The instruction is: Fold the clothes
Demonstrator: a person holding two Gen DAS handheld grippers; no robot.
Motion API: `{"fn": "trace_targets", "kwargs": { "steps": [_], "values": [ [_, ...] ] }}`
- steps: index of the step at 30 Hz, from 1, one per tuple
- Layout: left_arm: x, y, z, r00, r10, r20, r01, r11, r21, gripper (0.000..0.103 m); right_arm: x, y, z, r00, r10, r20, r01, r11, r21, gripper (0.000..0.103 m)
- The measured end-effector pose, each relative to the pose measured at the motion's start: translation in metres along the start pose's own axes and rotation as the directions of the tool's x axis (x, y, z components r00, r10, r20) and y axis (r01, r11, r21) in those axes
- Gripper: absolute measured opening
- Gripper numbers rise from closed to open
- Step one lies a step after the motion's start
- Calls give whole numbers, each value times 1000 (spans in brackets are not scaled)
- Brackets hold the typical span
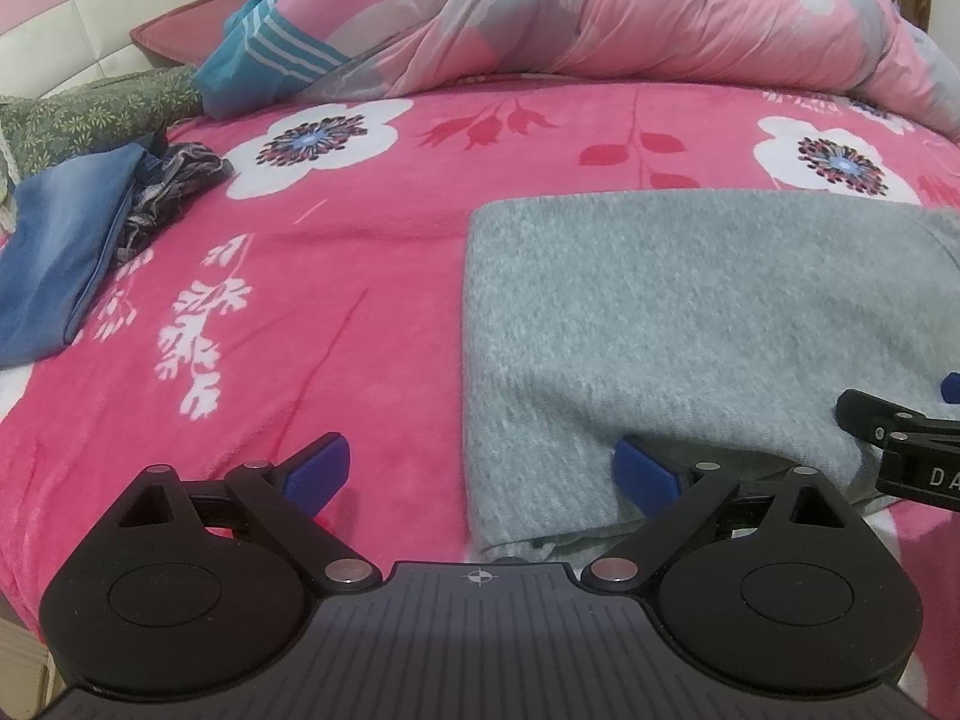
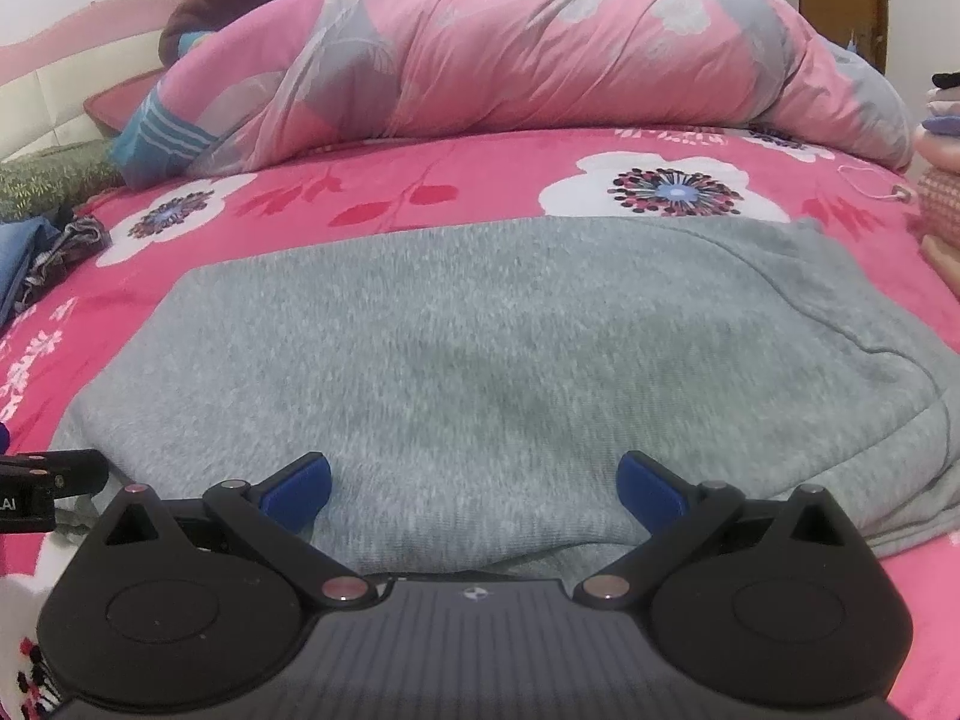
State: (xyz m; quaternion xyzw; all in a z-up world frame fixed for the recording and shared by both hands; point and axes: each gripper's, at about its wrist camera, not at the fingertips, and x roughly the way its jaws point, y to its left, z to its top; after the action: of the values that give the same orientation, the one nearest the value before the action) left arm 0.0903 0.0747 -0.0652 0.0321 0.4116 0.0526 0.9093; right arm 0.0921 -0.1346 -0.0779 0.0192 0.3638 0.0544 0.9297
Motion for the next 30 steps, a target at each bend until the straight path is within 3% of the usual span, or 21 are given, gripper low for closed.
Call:
{"fn": "trace_targets", "kwargs": {
  "steps": [11, 30],
  "values": [
    [2, 1, -1, 1000, -7, -8, 7, 1000, -8, 97, 5, 7, 6, 998, -48, -51, 48, 999, -3, 103],
    [2, -6, 1, 1000, 19, -15, -19, 1000, 5, 97, 8, 12, 5, 996, -80, -48, 80, 997, -3, 103]
  ]
}}
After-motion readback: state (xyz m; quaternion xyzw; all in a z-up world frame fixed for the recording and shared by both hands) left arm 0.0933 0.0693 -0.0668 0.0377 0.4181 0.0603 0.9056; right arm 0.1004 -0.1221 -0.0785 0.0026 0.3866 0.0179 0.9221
